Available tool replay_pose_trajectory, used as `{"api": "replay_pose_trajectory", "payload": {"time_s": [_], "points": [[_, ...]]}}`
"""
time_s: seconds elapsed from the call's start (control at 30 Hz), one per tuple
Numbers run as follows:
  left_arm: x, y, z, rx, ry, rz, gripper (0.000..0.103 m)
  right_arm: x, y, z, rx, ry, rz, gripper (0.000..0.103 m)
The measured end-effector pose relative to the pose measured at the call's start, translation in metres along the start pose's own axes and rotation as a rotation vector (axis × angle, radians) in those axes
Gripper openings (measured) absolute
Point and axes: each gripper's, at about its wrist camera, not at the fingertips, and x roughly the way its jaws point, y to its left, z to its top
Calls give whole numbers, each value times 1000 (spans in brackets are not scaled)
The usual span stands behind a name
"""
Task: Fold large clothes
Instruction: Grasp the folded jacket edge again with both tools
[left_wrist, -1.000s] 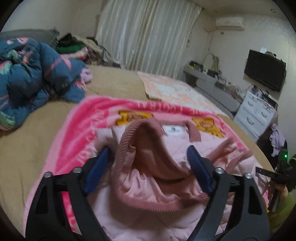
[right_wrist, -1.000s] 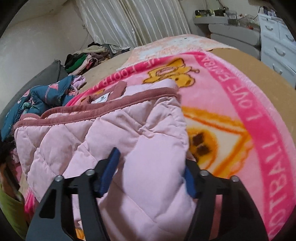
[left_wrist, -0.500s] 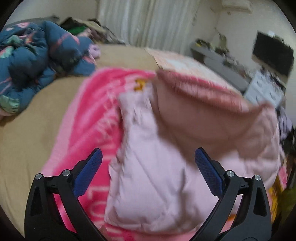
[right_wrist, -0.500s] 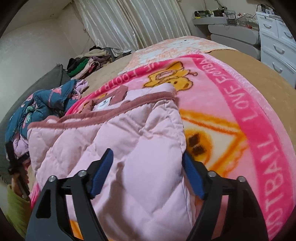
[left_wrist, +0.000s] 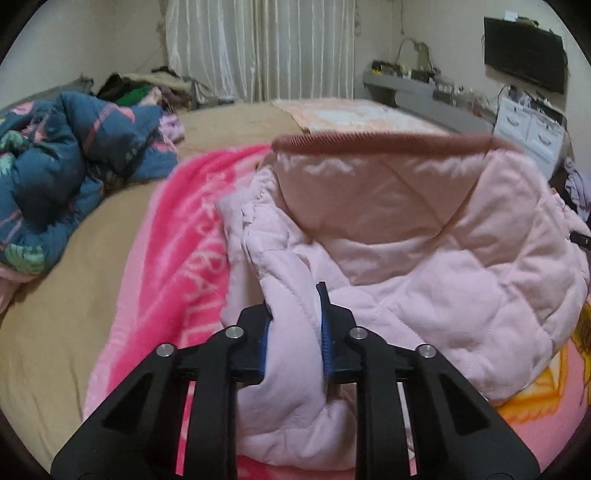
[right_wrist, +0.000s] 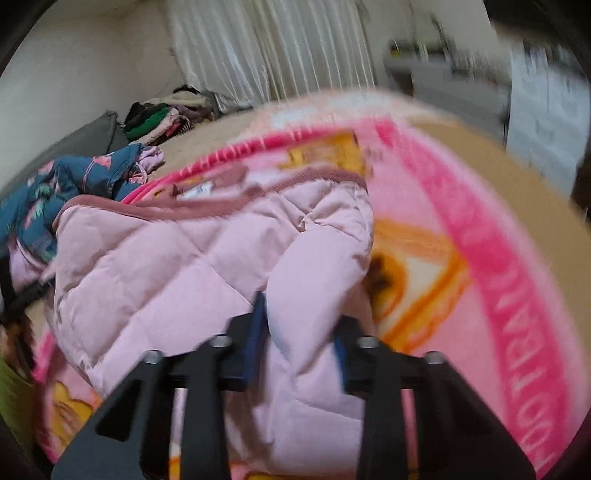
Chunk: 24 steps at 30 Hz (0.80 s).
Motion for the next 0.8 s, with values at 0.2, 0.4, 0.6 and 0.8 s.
{"api": "replay_pose_trajectory", "payload": {"time_s": [0.2,0.4,0.6,0.8], "points": [[-24,18,27,-70,-125,19,11,-16,19,44,-79,-181,-51,16],[-11,24,47,-110,-172,69,11,21,26,105,-106,-217,-81,16],[9,27,59,-96,-174,117,10,75,29,131,-81,-180,-159,16],[32,28,66,-90,-179,121,10,125,19,134,-15,-117,-215,16]]}}
